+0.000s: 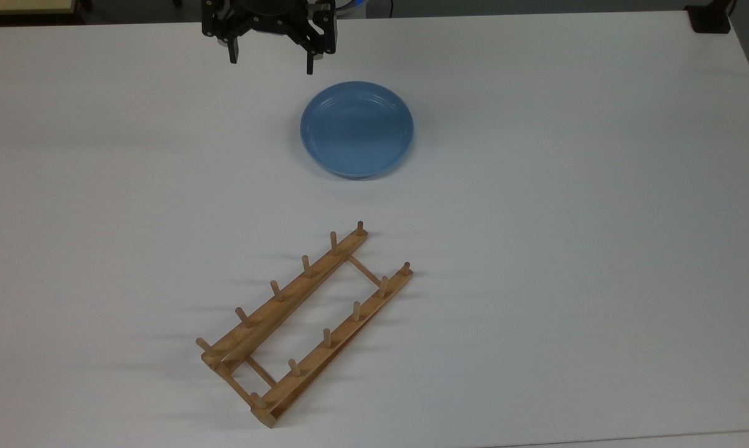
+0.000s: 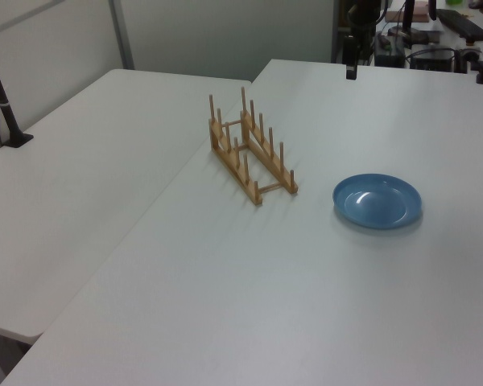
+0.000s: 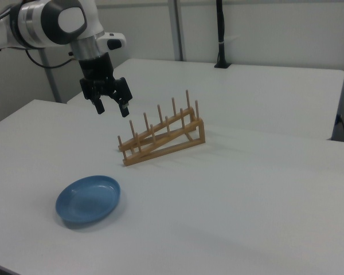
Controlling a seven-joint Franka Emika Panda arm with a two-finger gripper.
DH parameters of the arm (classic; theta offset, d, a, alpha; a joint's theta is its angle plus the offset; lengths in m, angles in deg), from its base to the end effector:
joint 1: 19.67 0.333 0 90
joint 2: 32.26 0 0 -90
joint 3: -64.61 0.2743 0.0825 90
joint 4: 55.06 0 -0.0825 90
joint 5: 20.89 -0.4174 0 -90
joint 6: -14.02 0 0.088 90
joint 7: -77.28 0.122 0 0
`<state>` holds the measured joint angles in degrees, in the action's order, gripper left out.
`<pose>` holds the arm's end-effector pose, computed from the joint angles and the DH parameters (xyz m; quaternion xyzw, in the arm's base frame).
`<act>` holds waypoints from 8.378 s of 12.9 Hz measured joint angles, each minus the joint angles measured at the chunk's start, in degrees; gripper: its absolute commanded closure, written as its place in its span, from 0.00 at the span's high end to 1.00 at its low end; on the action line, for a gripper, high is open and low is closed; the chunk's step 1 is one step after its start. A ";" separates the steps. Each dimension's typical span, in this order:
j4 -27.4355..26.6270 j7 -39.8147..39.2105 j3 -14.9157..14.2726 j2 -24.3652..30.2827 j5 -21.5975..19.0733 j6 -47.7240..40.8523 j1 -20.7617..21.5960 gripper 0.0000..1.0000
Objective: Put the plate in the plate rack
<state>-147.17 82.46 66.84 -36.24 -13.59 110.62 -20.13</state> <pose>0.6145 0.0043 0.5183 0.9978 -0.0227 0.0082 0.0615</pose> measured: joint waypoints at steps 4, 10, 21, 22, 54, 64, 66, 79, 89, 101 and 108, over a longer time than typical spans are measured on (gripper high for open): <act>-0.03 0.01 0.00 0.00 0.00 0.00 0.00 1.00; -0.11 0.00 0.00 -0.08 0.00 0.00 0.00 1.00; -10.73 -29.08 0.04 -10.50 1.55 5.94 0.04 0.73; -11.30 -29.67 0.08 -11.55 2.18 6.47 0.09 0.68; 11.41 -5.45 0.48 -11.17 -1.33 15.95 -0.32 0.00; 3.58 25.94 -0.15 -14.29 24.28 42.66 0.05 0.00; 3.07 27.24 -0.10 -14.90 26.79 43.00 0.33 0.00; 2.50 32.98 0.00 -16.85 38.36 43.01 1.25 0.36; 1.90 34.10 0.10 -17.10 39.31 43.01 1.58 1.00; 2.08 14.94 1.64 -8.57 5.49 17.10 3.91 1.00; 1.78 -4.04 -2.77 -2.33 -5.73 -1.34 2.86 1.00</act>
<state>-145.40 78.42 64.07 -38.57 -19.33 109.28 -17.27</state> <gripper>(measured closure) 0.000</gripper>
